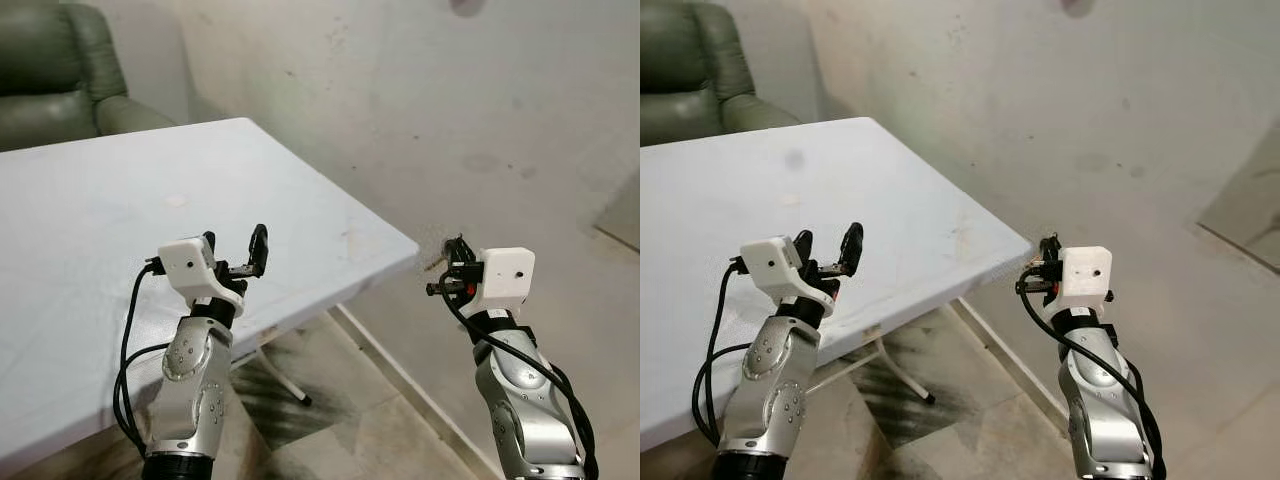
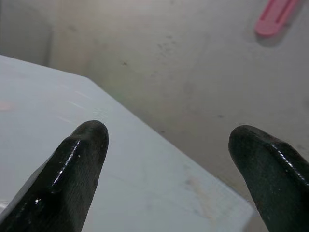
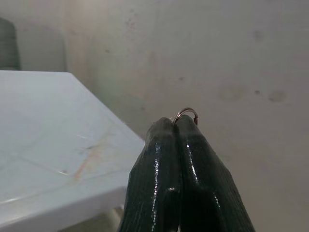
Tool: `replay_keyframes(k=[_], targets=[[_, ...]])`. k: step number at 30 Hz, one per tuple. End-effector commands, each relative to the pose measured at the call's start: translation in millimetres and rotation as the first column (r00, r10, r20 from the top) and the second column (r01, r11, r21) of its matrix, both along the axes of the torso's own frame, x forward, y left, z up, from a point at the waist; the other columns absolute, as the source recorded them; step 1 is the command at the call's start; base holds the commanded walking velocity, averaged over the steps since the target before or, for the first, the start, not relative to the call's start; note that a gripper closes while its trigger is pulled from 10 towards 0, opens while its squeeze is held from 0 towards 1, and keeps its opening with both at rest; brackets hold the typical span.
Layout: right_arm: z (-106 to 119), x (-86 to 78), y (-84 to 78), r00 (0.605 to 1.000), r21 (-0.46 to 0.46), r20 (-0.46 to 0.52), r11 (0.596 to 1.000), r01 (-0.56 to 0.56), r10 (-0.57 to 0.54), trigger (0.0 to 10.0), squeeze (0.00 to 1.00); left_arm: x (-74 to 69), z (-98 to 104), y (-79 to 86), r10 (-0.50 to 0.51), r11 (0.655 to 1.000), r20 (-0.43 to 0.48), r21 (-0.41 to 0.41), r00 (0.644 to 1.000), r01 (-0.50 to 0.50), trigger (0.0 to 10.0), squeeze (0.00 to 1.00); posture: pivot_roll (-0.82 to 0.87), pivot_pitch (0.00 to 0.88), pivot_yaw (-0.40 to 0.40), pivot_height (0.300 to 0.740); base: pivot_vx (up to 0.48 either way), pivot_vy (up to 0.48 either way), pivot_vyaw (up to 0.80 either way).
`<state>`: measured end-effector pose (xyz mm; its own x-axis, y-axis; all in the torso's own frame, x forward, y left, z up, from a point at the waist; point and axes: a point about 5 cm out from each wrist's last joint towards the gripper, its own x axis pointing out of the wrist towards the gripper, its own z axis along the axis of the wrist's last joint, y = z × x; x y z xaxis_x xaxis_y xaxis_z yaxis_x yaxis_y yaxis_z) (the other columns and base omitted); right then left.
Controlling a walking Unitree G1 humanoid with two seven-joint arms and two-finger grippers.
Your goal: Hang keys on a hook
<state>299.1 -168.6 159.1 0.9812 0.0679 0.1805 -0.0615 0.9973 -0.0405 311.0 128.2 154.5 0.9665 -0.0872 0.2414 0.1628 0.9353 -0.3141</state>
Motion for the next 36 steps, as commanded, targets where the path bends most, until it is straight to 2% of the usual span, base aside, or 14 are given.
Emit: replay_keyframes(k=[1,4,7,25,27,29,32,36], targets=[[3.5,1.5,-1.0,1.0,-0.009,0.008,1.0,0.002,-0.001,10.0,0.0,-0.7,3.6,-2.3,-0.002,1.0,0.019,0.016,1.0,0.002,10.0,0.0,0.0,0.021,-0.097,0.74,0.0,-0.244,-0.73],[3.4,1.6,-1.0,1.0,-0.009,0.007,1.0,0.0,0.0,10.0,0.0,-0.9,3.6,-2.8,-0.001,1.0,0.022,0.006,1.0,0.001,10.0,0.0,0.0,0.014,-0.098,0.74,0.0,-0.401,-0.73],[3.0,1.4,-0.6,1.0,-0.011,0.006,1.0,-0.003,0.003,10.0,0.0,-0.7,2.8,-2.1,0.007,0.999,0.012,-0.037,1.0,-0.007,10.0,0.0,0.0,0.01,-0.099,0.74,0.0,0.0,-0.73],[2.2,1.7,0.8,1.0,-0.018,0.001,1.0,-0.017,0.017,10.0,0.0,-2.4,-0.3,-3.2,0.026,0.999,-0.008,-0.024,1.0,-0.026,10.0,0.0,0.01,0.013,-0.109,0.74,0.0,0.0,-0.73],[3.5,1.9,1.1,1.0,-0.016,0.013,1.0,-0.019,0.019,10.0,0.0,-2.5,-1.2,-3.7,0.027,0.999,-0.018,-0.025,0.999,-0.027,10.0,0.0,0.01,0.013,-0.109,0.74,0.0,0.0,-0.52],[7.3,1.2,3.1,0.999,-0.013,0.04,0.999,-0.035,0.036,10.0,0.0,-1.6,-4.9,-4.3,0.041,0.998,-0.065,-0.046,0.997,-0.044,10.0,0.0,0.01,0.015,-0.108,0.74,0.0,0.0,0.0],[8.3,0.2,3.6,0.998,0.041,0.046,0.998,-0.051,0.049,10.0,0.0,-2.9,-6.0,-7.4,0.02,0.999,-0.07,-0.033,0.997,-0.022,10.0,0.0,0.01,0.021,-0.107,0.74,0.0,0.0,0.0],[5.9,-2.6,0.4,0.998,0.028,0.04,0.998,-0.048,0.047,10.0,0.0,-5.7,-11.1,-11.3,0.002,1.0,-0.095,0.011,0.995,-0.001,10.0,0.0,0.01,0.028,-0.102,0.74,0.0,0.0,0.0]])
